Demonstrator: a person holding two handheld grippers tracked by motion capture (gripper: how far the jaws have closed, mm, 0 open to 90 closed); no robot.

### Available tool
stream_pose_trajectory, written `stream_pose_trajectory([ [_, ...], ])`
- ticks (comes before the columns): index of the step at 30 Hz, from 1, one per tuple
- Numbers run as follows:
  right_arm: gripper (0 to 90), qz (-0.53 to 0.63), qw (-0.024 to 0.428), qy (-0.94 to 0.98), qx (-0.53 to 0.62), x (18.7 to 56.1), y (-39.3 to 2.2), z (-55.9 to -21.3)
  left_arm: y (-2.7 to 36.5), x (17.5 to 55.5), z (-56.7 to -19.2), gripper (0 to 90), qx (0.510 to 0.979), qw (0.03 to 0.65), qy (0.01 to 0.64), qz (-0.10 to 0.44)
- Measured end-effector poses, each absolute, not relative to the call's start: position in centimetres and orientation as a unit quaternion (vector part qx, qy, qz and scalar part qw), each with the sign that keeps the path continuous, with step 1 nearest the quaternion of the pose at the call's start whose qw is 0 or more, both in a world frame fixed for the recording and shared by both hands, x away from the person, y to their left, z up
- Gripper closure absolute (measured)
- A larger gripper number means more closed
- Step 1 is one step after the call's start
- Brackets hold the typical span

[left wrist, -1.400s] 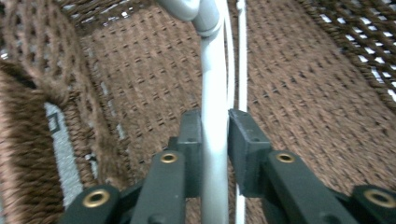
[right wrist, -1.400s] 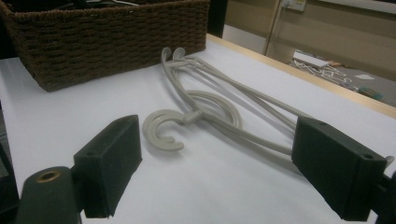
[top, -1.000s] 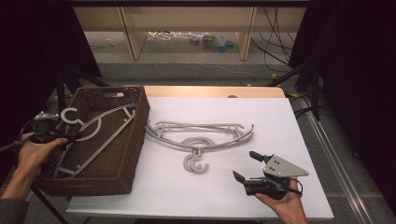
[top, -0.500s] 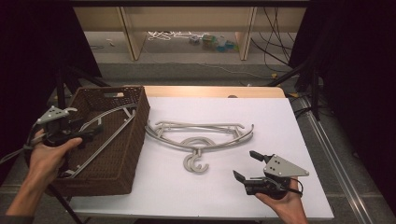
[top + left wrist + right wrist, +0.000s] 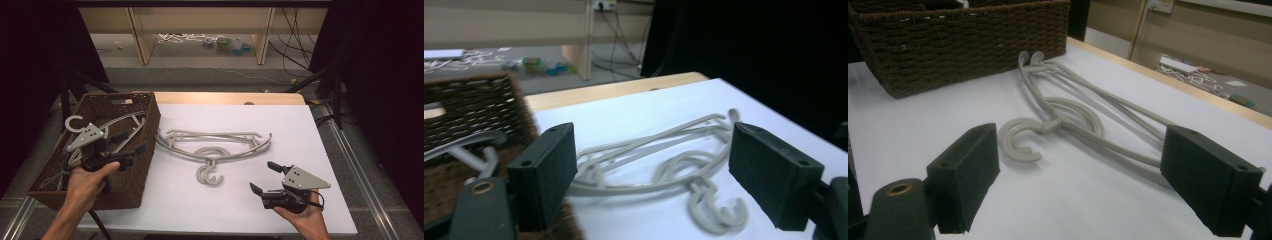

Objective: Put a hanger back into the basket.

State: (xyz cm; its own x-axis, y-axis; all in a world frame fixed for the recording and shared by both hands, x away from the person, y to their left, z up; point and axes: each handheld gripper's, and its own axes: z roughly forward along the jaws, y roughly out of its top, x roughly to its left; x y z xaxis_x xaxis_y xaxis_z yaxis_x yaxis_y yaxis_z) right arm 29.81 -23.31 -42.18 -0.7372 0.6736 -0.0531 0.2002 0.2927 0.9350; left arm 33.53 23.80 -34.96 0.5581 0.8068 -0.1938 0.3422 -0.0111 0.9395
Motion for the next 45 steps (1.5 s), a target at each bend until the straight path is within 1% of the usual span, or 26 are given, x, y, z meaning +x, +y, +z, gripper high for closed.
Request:
stream_pose_trajectory([
  [2,16.8,0.522,0.225,0.772,0.283,29.8,-23.3,-42.2,23.0,33.2,-35.2,18.6,0.683,0.569,0.411,0.204],
  [5,16.5,0.521,0.237,0.772,0.278,30.0,-23.4,-42.3,21.6,32.7,-35.6,17.3,0.676,0.585,0.404,0.192],
  [9,16.2,0.531,0.244,0.763,0.276,30.1,-23.6,-42.3,20.3,32.1,-36.3,16.6,0.672,0.598,0.393,0.191],
  [11,16.1,0.531,0.239,0.764,0.278,30.1,-23.7,-42.3,19.5,31.9,-36.8,16.3,0.671,0.602,0.39,0.189],
  [13,16.1,0.532,0.23,0.764,0.282,30.2,-23.8,-42.4,18.8,31.7,-37.4,16.2,0.677,0.6,0.382,0.19],
  [15,16.1,0.534,0.243,0.76,0.279,30.3,-23.8,-42.4,18.2,31.6,-37.8,16.2,0.68,0.597,0.378,0.194],
  [20,16.0,0.531,0.227,0.766,0.282,30.2,-23.7,-42.4,16.9,31.1,-39.4,15.9,0.698,0.591,0.356,0.192],
  [21,16.1,0.534,0.237,0.764,0.275,30.3,-23.8,-42.4,16.8,31.1,-39.7,15.9,0.7,0.588,0.355,0.193],
  [25,16.0,0.531,0.229,0.766,0.28,30.2,-23.7,-42.4,16.2,30.7,-41.3,15.9,0.715,0.573,0.349,0.197],
  [26,16.0,0.531,0.236,0.766,0.275,30.3,-23.7,-42.4,16.1,30.6,-41.8,15.9,0.719,0.569,0.348,0.196],
  [30,16.0,0.532,0.236,0.765,0.275,30.3,-23.6,-42.4,16.0,30.6,-42.7,16.0,0.719,0.565,0.354,0.195],
  [32,15.9,0.53,0.229,0.768,0.276,30.3,-23.5,-42.3,16.2,30.6,-42.9,16.0,0.72,0.562,0.353,0.202],
  [34,16.0,0.528,0.233,0.769,0.276,30.5,-23.4,-42.3,16.2,30.7,-43.2,16.0,0.722,0.56,0.35,0.206],
  [36,16.0,0.524,0.236,0.773,0.267,31.0,-23.4,-42.2,16.1,30.7,-43.5,16.0,0.723,0.559,0.353,0.201],
  [40,16.2,0.506,0.23,0.792,0.251,32.1,-23.2,-41.6,16.0,30.6,-44.1,16.0,0.728,0.549,0.359,0.201],
  [42,16.3,0.501,0.237,0.796,0.243,33.0,-23.0,-41.5,16.1,30.7,-44.3,16.0,0.729,0.546,0.359,0.202],
  [45,16.4,0.471,0.231,0.821,0.226,34.9,-22.6,-41.2,16.1,30.7,-44.4,16.0,0.725,0.549,0.365,0.199],
])
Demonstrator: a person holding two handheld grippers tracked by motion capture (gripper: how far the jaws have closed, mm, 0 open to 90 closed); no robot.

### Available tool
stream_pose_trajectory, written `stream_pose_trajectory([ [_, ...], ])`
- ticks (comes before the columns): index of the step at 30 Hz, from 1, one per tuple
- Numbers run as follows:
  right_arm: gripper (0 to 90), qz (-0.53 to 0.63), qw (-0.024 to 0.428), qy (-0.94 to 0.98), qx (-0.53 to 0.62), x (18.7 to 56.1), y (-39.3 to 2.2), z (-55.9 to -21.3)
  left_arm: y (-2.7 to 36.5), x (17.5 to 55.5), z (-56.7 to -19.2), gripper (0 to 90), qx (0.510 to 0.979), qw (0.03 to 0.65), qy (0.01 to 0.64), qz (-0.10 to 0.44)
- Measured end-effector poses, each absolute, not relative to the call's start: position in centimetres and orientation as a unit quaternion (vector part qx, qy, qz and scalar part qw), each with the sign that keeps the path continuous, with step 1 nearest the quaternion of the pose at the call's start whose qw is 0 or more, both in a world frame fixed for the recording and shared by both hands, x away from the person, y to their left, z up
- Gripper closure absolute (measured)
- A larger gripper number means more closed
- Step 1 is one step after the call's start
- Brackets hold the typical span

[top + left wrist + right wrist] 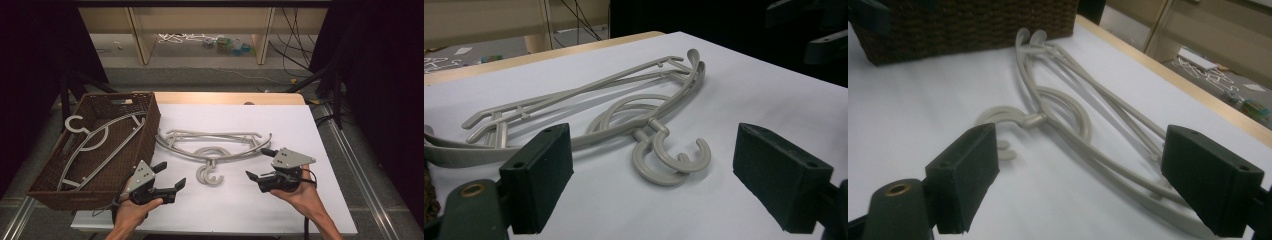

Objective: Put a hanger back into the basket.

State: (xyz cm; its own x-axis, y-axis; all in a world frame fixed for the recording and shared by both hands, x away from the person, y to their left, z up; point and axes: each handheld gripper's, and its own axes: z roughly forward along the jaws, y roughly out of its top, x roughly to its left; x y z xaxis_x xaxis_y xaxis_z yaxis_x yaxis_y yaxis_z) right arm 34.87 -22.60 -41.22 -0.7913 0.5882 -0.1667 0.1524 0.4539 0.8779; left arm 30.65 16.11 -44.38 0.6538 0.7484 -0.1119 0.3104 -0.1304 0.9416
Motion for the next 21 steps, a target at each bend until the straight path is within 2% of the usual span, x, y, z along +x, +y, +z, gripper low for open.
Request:
stream_pose_trajectory([
  [3,20.9,0.437,0.225,0.847,0.202,36.7,-21.8,-41.4,16.3,30.7,-44.3,16.1,0.724,0.552,0.36,0.204],
  [8,21.2,0.39,0.227,0.875,0.174,39.2,-20.1,-41.8,16.4,30.9,-44.4,16.1,0.724,0.556,0.357,0.198],
  [12,23.1,0.367,0.199,0.894,0.16,41.1,-18.7,-42.6,16.4,30.9,-44.3,16.1,0.726,0.554,0.357,0.196],
  [21,30.1,0.317,0.173,0.919,0.157,44.4,-17.1,-44.6,16.5,30.9,-44.3,16.4,0.732,0.549,0.353,0.195],
])
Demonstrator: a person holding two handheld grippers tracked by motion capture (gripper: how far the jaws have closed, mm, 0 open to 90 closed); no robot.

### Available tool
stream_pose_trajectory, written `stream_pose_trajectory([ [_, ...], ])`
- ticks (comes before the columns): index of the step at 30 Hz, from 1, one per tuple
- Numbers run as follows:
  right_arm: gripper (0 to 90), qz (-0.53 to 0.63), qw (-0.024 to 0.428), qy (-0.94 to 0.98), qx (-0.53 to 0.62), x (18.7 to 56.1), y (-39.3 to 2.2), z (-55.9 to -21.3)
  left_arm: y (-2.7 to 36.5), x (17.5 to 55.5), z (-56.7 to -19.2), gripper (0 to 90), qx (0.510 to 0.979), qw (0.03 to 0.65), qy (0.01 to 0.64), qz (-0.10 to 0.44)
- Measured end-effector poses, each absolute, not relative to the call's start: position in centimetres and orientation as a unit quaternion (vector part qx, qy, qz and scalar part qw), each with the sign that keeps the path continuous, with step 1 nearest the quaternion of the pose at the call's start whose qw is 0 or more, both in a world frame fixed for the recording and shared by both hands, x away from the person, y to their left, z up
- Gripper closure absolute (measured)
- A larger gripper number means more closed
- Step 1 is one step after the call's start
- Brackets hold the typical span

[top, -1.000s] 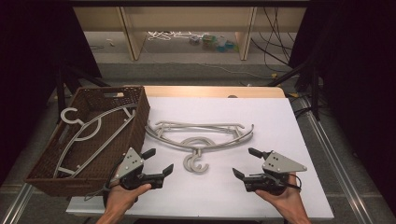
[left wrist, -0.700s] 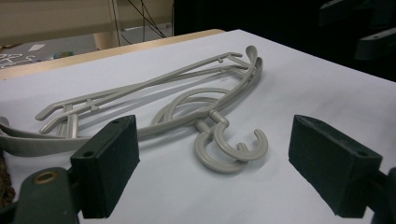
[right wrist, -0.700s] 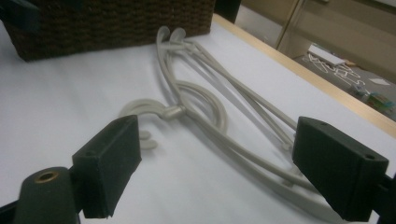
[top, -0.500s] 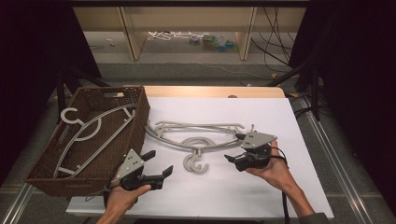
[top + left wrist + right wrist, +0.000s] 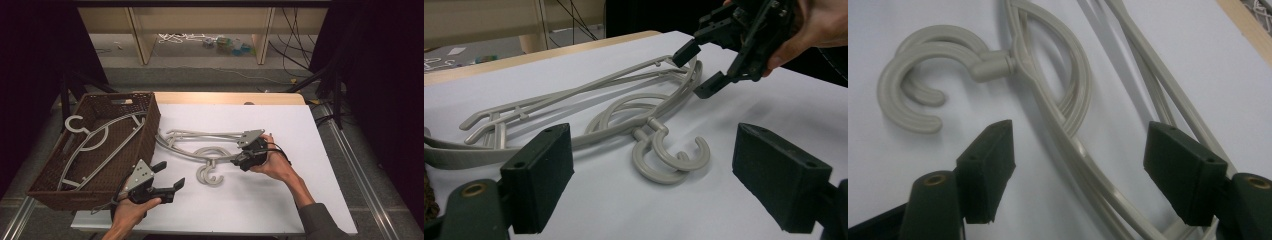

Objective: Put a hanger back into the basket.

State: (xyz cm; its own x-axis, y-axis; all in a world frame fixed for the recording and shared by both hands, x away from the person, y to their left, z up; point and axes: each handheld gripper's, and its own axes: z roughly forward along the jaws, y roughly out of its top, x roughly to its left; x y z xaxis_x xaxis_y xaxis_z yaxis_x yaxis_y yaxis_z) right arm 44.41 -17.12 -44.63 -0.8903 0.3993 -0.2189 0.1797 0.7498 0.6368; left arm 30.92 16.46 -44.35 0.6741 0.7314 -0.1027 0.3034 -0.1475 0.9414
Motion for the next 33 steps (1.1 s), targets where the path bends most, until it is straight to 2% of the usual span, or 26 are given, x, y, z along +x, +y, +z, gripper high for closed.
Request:
stream_pose_trajectory([
  [21,57.2,0.272,0.143,0.945,0.11,46.3,-16.3,-46.7,16.3,30.9,-44.5,17.1,0.736,0.542,0.36,0.188],
  [29,64.9,0.271,0.136,0.946,0.112,46.8,-16.3,-47.1,16.4,30.9,-44.4,17.3,0.734,0.541,0.363,0.191],
  [33,64.2,0.263,0.132,0.95,0.101,47.1,-16.4,-47.3,16.4,30.9,-44.5,17.4,0.735,0.54,0.365,0.187],
])
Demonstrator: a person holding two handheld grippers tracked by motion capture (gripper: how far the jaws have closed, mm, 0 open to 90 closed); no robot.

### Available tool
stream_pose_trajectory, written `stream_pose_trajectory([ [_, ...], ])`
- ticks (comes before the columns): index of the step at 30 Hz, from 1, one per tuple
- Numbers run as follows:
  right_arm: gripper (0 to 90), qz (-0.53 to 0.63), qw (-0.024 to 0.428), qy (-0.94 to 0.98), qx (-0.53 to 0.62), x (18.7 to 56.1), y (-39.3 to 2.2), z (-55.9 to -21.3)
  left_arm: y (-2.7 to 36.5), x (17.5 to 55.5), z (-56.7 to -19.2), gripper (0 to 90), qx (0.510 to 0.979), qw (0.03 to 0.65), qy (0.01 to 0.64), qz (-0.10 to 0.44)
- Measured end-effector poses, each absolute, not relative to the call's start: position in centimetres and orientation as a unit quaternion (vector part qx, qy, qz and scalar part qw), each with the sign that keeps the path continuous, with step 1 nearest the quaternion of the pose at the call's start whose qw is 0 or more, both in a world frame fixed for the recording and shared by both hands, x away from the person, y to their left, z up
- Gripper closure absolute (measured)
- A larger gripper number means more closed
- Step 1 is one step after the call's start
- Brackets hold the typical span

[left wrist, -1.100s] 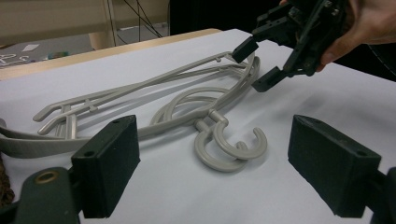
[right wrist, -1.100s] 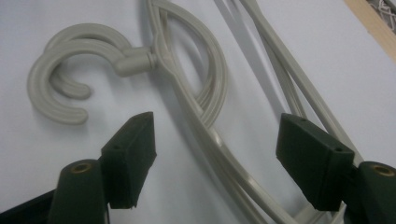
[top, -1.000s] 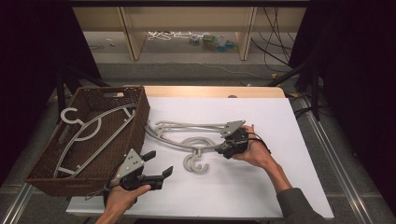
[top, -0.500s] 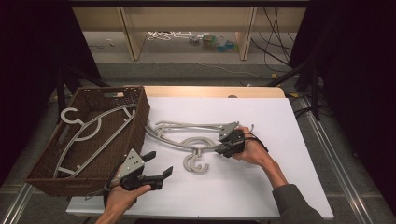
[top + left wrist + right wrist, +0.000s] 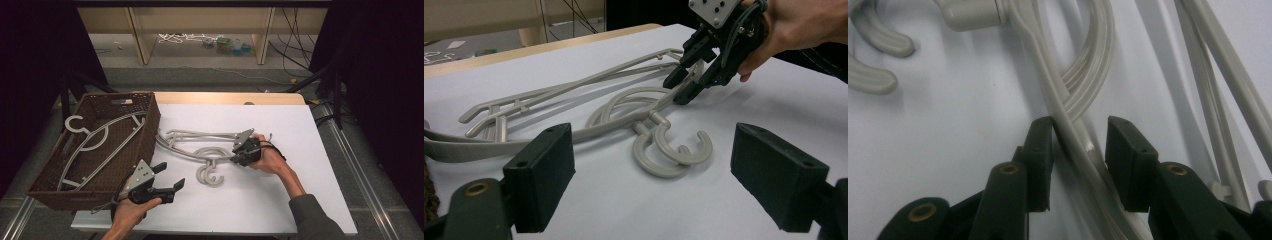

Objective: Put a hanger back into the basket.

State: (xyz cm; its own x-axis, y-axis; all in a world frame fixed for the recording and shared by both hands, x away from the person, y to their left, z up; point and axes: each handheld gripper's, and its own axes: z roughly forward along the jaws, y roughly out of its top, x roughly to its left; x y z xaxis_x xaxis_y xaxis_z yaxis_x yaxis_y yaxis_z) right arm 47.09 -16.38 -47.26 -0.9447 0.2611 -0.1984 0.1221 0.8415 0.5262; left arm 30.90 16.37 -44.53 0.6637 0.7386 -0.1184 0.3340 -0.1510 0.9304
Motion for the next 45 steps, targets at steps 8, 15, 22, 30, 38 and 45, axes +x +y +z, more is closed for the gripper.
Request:
stream_pose_trajectory([
  [8,71.5,0.257,0.124,0.956,0.069,47.3,-16.3,-47.2,16.4,31.0,-44.6,17.9,0.736,0.542,0.359,0.19],
  [15,75.2,0.253,0.136,0.958,0.015,47.3,-16.3,-47.1,16.5,31.1,-44.6,18.3,0.738,0.54,0.358,0.192],
  [22,77.1,0.247,0.139,0.959,-0.019,47.1,-16.1,-46.6,16.5,31.1,-44.6,18.7,0.737,0.542,0.356,0.19],
  [30,79.1,0.255,0.141,0.956,-0.033,46.8,-16.2,-45.6,16.5,31.0,-44.6,18.8,0.732,0.541,0.367,0.191],
  [38,82.4,0.271,0.151,0.948,-0.071,46.2,-16.0,-43.8,16.5,31.0,-44.5,19.9,0.743,0.529,0.35,0.214],
  [45,82.6,0.275,0.159,0.945,-0.075,45.3,-17.1,-42.7,16.4,31.0,-44.5,21.0,0.747,0.527,0.336,0.226],
])
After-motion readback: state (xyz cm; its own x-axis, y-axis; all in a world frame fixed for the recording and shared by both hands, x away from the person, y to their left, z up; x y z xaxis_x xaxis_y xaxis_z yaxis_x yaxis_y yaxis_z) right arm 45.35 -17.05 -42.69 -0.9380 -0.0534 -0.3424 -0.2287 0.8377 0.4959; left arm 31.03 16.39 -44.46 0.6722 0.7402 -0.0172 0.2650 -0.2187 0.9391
